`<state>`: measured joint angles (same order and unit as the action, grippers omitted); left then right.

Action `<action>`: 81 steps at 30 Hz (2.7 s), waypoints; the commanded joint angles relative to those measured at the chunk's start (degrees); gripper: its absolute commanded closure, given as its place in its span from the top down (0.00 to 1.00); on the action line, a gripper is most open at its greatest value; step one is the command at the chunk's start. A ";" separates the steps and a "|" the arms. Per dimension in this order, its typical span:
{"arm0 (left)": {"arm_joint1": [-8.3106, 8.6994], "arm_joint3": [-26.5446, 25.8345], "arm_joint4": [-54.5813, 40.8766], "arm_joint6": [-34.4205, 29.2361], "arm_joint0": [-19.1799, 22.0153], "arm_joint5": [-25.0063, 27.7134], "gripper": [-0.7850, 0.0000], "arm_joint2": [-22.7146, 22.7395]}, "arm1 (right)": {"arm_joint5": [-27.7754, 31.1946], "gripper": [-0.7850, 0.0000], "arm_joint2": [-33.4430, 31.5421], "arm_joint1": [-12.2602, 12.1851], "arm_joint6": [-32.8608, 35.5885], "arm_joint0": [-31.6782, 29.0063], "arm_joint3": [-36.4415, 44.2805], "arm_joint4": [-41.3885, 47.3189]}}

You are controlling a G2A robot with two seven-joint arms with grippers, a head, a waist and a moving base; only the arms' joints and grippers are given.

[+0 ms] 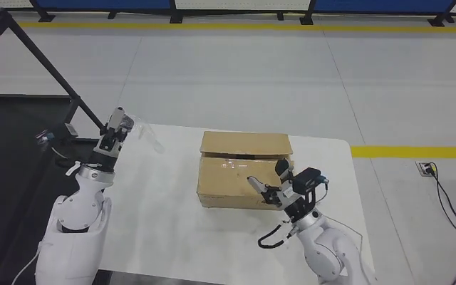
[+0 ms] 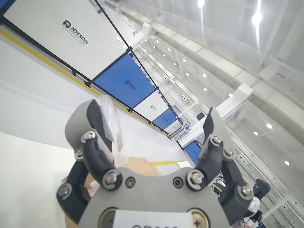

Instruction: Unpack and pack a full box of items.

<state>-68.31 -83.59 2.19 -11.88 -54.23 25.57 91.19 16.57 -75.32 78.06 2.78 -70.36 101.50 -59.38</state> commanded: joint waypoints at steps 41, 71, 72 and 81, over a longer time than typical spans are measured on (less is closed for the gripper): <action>-0.26 -4.93 1.17 3.09 -2.55 -2.14 1.00 -1.24 | 32.18 1.00 -10.36 -6.38 52.76 23.17 -41.74 69.42; -0.26 -4.93 1.17 3.09 -2.55 -2.14 1.00 -1.24 | 37.34 1.00 3.98 -21.54 42.24 4.97 -19.30 59.28; -0.26 -4.93 1.17 3.09 -2.55 -2.14 1.00 -1.24 | 35.55 1.00 4.43 -21.36 41.10 5.32 -19.85 58.48; -0.26 -4.93 1.17 3.09 -2.55 -2.14 1.00 -1.24 | 23.65 1.00 11.46 -19.21 37.11 11.66 -24.23 55.36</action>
<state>-68.57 -88.52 3.36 -8.79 -56.78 23.43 89.95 40.37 -64.29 58.72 40.03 -59.19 77.74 -3.90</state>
